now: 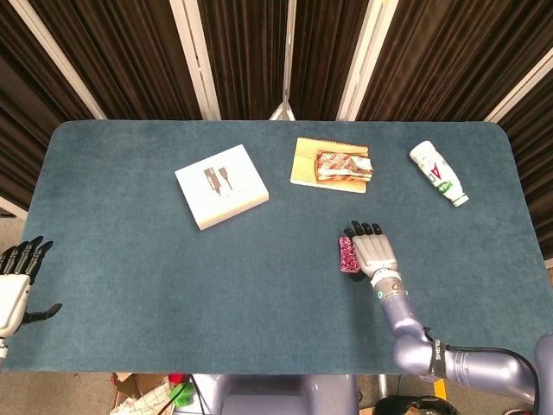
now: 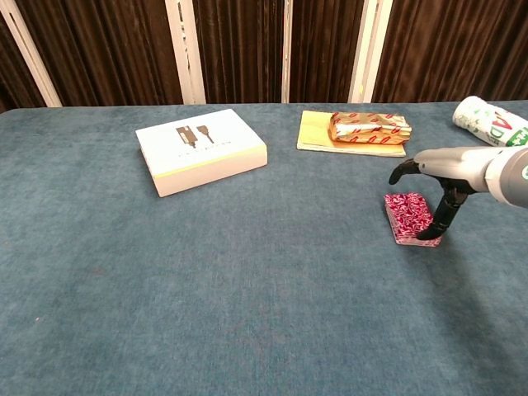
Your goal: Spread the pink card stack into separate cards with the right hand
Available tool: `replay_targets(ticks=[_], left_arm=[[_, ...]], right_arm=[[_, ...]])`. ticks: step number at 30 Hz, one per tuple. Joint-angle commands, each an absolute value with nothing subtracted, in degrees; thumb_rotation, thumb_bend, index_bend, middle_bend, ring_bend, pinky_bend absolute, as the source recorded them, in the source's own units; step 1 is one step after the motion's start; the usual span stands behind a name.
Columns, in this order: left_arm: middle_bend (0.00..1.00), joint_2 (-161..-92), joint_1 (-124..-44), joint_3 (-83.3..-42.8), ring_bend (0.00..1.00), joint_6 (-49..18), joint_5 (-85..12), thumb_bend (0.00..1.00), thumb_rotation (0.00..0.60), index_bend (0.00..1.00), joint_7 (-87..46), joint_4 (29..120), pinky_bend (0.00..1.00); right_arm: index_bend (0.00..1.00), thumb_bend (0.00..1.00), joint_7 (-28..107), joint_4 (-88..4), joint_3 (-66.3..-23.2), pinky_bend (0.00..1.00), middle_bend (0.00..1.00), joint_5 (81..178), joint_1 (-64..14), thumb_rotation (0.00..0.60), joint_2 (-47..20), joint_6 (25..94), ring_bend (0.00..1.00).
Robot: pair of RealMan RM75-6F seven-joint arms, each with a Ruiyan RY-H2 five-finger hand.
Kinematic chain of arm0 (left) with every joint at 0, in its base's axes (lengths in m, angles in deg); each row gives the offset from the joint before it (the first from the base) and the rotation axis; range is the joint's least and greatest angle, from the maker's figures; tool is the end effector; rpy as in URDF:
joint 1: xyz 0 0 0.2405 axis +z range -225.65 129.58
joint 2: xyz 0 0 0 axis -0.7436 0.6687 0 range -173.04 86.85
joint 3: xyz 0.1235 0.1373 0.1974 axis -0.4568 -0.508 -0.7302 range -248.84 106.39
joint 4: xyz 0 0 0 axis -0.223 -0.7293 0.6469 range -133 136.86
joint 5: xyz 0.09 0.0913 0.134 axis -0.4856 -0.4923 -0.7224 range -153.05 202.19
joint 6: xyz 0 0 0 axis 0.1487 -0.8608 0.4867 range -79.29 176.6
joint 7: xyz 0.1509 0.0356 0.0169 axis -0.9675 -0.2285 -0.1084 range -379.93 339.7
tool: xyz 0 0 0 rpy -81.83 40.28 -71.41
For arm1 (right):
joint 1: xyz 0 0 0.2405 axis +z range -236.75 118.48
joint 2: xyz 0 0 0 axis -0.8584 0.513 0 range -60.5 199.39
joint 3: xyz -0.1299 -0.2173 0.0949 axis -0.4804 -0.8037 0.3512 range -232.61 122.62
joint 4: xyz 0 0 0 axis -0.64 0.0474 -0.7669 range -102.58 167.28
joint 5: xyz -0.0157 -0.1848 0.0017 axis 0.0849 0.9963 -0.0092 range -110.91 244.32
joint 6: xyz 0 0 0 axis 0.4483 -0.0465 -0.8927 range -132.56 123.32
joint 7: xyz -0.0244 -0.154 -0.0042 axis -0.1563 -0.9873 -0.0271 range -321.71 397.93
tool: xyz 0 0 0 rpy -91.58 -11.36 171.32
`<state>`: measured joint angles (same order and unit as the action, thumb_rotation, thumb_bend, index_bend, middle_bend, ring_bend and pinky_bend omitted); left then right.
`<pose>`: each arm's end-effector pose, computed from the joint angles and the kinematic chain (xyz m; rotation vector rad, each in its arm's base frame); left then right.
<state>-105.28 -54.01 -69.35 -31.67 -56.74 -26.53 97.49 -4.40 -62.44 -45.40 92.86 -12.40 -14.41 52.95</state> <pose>-0.3200 0.1932 0.1840 -1.4183 -0.9319 -0.7544 -0.1931 -0.3563 0.0167 1.7150 -1.1604 0.4843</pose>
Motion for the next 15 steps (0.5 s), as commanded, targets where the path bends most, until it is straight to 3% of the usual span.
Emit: replay_targets(ticks=[1,15], left_arm=[[0.00,-105.27,-54.03,-69.34,0.00,-31.65,-56.72,0.02,0.600,0.00,-26.51,97.51,0.00],[0.00,-105.13,-54.09,-69.38,0.00,-31.33,-56.31,0.02,0.600,0.00,-26.27,97.70,0.00]], right_arm=[[0.16,0.24,-4.35,-61.56,-45.84,0.00,0.00,92.58,-12.10,0.600,-14.82,52.86,0.00],[0.16,0.24,-3.78,-57.36,-47.61,0.00,0.00,90.68,-11.22,0.600,-15.81,51.43,0.00]])
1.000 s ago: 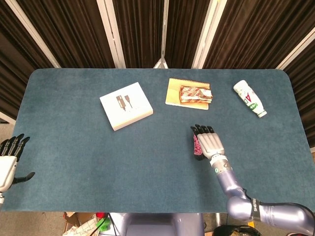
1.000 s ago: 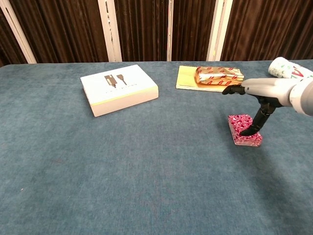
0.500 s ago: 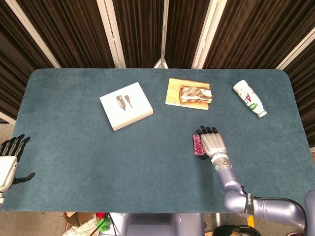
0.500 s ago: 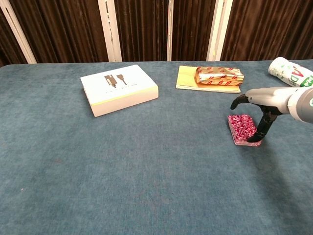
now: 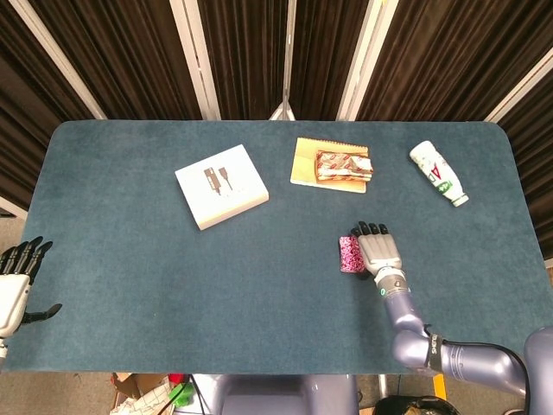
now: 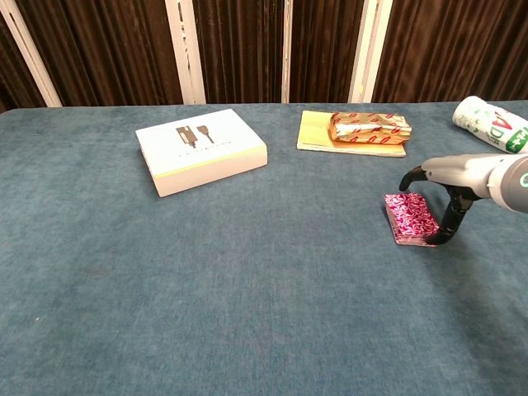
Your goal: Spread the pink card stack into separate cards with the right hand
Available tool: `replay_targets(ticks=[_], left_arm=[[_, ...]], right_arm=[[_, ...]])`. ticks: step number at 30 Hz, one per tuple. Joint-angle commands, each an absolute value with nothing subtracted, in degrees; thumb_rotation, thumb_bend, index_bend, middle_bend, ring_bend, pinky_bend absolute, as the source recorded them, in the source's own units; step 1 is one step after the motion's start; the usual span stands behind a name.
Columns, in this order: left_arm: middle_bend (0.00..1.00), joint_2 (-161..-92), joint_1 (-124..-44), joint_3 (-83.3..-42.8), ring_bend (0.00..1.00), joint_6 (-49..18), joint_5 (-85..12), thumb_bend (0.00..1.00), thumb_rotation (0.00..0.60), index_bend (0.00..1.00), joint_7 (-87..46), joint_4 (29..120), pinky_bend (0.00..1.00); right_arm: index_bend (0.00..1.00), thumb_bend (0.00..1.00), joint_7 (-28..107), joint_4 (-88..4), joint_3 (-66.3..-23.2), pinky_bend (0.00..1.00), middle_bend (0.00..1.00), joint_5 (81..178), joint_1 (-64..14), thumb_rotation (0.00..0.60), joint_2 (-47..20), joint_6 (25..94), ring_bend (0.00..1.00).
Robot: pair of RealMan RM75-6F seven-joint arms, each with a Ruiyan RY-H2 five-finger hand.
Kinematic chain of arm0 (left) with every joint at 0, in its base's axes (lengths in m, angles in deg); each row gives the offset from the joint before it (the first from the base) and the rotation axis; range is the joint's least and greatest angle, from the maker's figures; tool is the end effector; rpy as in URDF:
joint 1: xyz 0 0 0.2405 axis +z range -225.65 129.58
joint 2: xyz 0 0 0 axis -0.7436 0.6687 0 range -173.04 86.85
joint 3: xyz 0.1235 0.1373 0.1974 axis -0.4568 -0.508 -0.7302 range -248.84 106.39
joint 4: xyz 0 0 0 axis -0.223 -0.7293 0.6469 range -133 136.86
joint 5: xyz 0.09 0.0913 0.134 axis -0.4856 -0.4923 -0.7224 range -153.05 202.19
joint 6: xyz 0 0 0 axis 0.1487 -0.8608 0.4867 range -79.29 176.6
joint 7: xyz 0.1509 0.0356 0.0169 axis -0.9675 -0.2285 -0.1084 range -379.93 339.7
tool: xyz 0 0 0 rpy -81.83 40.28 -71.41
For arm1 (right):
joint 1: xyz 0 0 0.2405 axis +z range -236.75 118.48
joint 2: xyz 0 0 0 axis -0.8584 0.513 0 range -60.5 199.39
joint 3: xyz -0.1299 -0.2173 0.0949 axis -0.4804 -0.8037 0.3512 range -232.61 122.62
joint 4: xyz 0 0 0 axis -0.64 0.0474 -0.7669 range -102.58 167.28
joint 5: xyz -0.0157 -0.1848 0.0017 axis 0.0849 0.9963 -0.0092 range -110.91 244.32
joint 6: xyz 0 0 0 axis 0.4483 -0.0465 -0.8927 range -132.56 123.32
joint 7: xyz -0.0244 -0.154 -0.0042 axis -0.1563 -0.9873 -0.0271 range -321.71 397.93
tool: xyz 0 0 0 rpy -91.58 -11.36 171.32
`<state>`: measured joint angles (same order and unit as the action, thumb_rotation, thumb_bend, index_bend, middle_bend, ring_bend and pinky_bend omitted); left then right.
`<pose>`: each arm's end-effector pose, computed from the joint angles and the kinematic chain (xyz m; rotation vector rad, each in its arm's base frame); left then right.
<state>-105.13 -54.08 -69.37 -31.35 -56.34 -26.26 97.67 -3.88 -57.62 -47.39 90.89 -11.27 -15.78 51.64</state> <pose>-0.3206 0.1933 0.1841 -1.4147 -0.9427 -0.7523 -0.2088 -0.3630 0.0111 1.6980 -1.1537 0.4231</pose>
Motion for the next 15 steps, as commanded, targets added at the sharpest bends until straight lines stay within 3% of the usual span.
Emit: replay_targets(ticks=[1,6,15], left_arm=[[0.00,-105.11,-54.10,-69.39,0.00,-31.29,-56.29,0.02,0.600,0.00,-26.29,97.74,0.00],[0.00,-105.17,-54.15,-69.36,0.00,-31.31,-56.27,0.02,0.600,0.00,-26.47,97.80,0.00],[0.00,-105.25,-54.18,-69.32,0.00,-31.30,-56.13,0.02,0.600,0.00,-26.47,97.84,0.00]], right_arm=[[0.16,0.24,-3.78,-57.17,-47.74,0.00,0.00,90.48,-11.17,0.600,-15.82,51.28,0.00],[0.17,0.24,-3.76,-56.24,-48.15,0.00,0.00,89.77,-10.91,0.600,-16.08,50.88,0.00],[0.44,0.24,-2.90,-55.78,-48.36,0.00,0.11,89.98,-10.73,0.600,-16.40,50.78,0.00]])
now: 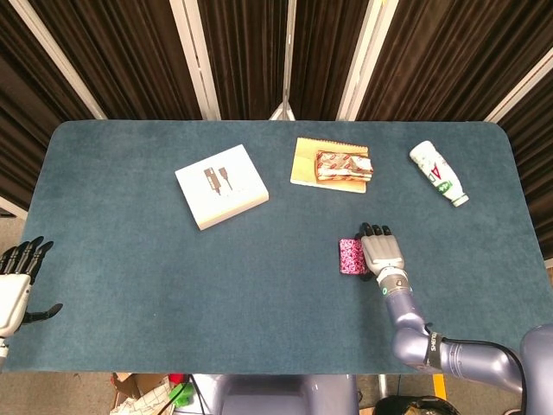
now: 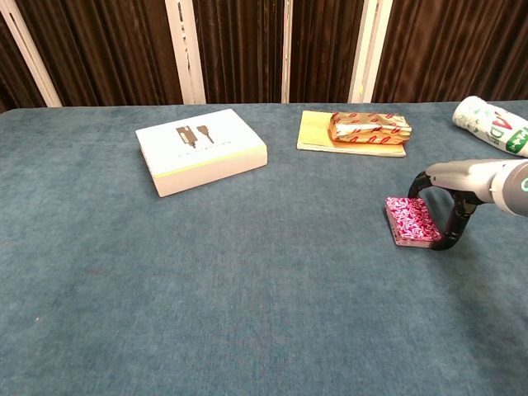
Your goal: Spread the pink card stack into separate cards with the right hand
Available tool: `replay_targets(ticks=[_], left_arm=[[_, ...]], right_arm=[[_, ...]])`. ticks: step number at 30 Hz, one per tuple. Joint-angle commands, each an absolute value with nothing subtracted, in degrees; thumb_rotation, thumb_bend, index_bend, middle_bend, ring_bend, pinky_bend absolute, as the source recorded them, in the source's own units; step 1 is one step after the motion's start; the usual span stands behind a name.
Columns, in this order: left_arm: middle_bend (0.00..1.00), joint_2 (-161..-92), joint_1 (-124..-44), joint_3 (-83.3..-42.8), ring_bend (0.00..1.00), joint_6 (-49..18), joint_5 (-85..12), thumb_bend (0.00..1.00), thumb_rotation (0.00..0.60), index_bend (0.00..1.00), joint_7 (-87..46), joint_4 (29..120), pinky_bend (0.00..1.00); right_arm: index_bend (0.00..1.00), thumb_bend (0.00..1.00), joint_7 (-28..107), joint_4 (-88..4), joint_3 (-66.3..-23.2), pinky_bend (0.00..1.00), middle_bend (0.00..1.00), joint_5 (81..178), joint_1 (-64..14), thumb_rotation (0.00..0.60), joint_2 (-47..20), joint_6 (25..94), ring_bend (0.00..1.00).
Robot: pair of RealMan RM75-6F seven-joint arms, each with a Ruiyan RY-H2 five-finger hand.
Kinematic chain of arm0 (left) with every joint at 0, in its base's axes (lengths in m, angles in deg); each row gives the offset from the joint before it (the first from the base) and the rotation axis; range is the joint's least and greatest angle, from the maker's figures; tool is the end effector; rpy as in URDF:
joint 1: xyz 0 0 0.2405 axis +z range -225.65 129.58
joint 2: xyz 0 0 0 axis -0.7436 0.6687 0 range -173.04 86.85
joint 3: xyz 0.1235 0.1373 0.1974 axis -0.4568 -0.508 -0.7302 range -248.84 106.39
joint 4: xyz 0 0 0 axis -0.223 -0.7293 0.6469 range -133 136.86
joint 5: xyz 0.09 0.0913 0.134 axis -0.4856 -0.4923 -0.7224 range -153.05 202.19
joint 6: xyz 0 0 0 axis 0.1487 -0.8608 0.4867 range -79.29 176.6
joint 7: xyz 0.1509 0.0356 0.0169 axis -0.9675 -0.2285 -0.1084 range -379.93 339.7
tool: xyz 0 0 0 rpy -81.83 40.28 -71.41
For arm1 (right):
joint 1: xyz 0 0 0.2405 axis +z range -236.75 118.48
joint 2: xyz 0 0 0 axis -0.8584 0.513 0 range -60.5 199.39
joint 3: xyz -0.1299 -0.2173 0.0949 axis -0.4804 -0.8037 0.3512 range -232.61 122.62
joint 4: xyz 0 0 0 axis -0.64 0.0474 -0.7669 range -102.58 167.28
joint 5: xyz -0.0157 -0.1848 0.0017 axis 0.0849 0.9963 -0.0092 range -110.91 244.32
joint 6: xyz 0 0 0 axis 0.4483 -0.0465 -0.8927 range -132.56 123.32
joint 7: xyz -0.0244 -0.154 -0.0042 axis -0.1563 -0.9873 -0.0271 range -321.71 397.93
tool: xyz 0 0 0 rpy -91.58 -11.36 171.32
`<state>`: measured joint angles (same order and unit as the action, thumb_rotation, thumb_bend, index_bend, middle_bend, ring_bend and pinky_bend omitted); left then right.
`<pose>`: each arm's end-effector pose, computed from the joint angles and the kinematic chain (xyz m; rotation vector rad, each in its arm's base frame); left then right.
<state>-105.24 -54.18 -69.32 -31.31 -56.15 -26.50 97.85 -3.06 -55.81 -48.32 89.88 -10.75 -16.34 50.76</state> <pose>-0.3200 0.1939 0.1834 -1.4136 -0.9440 -0.7528 -0.2148 -0.3647 0.0079 1.6916 -1.1664 0.4026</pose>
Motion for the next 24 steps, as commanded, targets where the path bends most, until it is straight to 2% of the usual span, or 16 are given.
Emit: replay_targets(ticks=[1,8,14,24], left_arm=[[0.00,-105.24,-54.17,-69.33,0.00,-31.31,-56.12,0.02,0.600,0.00,-26.43,97.84,0.00],[0.00,-105.23,-54.14,-69.32,0.00,-31.34,-56.12,0.02,0.600,0.00,-26.02,97.77,0.00],[0.00,-105.16,-54.14,-69.27,0.00,-31.31,-55.97,0.02,0.600,0.00,-25.84,97.75,0.00],[0.00,-105.29,-54.23,-69.26,0.00,-31.20,-55.85,0.02,0.600,0.00,-26.24,98.09,0.00]], right_arm=[[0.46,0.24,-2.67,-55.76,-48.32,0.00,0.13,90.18,-10.76,0.600,-16.48,50.86,0.00],[0.51,0.24,-1.23,-56.56,-47.90,0.00,0.15,91.90,-11.12,0.600,-15.71,51.74,0.00],[0.53,0.24,0.46,-57.99,-47.25,0.00,0.16,93.21,-12.16,0.600,-12.19,53.11,0.00],[0.53,0.24,2.74,-55.77,-48.16,0.00,0.16,91.64,-14.15,0.600,-8.54,50.89,0.00]])
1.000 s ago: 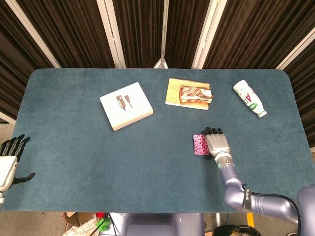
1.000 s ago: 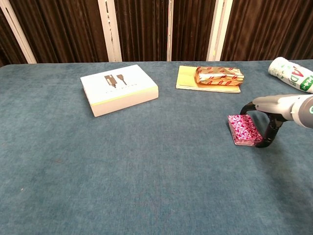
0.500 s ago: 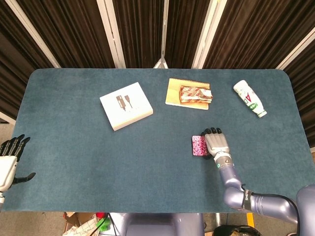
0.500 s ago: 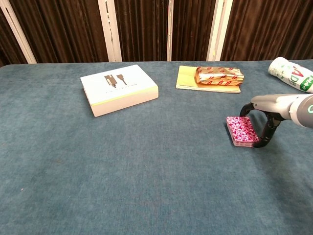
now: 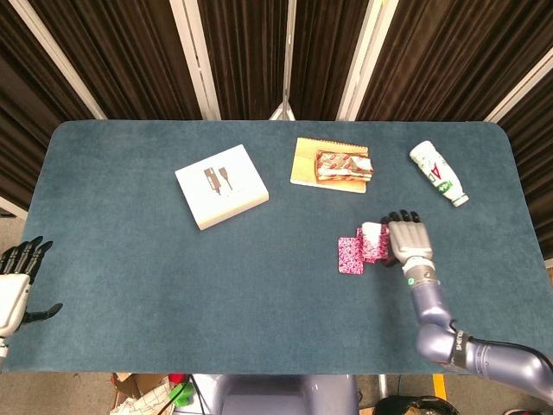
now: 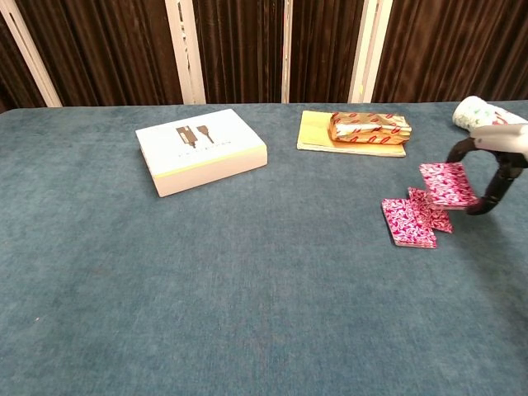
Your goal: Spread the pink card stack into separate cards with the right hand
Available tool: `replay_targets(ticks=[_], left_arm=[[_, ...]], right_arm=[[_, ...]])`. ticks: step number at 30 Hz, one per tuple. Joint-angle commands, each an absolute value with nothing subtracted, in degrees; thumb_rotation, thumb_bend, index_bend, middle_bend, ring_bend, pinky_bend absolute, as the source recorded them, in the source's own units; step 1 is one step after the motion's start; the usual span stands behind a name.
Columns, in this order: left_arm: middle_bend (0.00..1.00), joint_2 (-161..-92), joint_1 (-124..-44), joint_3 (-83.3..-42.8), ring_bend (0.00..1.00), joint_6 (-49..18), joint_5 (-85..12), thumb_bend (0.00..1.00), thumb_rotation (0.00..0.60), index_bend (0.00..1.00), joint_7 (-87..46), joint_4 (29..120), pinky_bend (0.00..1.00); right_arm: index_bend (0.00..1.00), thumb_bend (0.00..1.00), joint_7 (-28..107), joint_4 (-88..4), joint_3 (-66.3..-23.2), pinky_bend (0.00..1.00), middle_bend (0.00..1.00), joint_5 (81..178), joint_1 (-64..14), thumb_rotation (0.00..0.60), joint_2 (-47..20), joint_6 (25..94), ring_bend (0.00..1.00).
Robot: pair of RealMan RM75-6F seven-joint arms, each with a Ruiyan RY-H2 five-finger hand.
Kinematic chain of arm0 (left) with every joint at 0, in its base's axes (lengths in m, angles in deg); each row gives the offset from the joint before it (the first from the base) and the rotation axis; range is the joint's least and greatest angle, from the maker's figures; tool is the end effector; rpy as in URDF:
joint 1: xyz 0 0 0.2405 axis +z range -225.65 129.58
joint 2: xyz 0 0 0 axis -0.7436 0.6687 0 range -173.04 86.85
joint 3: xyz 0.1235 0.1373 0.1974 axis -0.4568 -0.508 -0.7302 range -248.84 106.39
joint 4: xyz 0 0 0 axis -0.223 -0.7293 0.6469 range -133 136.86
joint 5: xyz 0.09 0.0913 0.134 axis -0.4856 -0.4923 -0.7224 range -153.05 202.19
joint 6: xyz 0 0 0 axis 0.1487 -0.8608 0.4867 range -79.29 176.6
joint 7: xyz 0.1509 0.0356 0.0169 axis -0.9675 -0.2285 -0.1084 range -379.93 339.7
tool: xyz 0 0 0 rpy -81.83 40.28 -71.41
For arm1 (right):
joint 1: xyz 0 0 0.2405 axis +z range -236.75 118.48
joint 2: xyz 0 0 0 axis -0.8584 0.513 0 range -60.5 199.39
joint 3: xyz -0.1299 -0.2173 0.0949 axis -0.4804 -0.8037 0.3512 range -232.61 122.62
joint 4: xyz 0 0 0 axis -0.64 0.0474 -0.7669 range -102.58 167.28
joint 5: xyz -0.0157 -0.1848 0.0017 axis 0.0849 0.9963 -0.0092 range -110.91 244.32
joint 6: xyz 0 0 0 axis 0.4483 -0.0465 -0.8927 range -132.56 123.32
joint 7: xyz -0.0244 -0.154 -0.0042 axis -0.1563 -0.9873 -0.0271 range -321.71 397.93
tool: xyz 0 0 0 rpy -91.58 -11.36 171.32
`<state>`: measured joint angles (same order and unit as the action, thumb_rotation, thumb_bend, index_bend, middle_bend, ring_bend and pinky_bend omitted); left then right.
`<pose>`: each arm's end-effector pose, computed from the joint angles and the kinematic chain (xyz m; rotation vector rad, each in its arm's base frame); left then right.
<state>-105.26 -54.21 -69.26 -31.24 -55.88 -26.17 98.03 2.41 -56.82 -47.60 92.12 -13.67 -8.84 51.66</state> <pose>-0.3200 0.1942 0.1832 -1.4073 -0.9533 -0.7578 -0.2418 -0.3741 0.0645 1.5486 -1.1543 0.4432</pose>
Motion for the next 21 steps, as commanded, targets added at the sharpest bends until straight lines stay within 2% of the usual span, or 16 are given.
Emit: replay_targets(ticks=[1,8,21], left_arm=[[0.00,-105.31,-54.25,-69.26,0.00,-31.17,-55.83,0.02,0.600,0.00,-26.29,98.13,0.00],[0.00,-105.38,-54.36,-69.22,0.00,-30.95,-55.53,0.02,0.600,0.00,-26.72,98.35,0.00],[0.00,-105.24,-54.31,-69.18,0.00,-30.88,-55.14,0.02,0.600,0.00,-26.67,98.44,0.00]], right_arm=[[0.53,0.24,2.84,-55.22,-48.43,0.00,0.16,91.41,-14.33,0.600,-8.57,50.57,0.00],[0.53,0.24,3.31,-51.40,-49.81,0.00,0.16,90.82,-15.01,0.600,-10.06,48.46,0.00],[0.53,0.24,5.19,-51.15,-48.15,0.00,0.16,92.07,-14.69,0.600,-11.32,48.37,0.00]])
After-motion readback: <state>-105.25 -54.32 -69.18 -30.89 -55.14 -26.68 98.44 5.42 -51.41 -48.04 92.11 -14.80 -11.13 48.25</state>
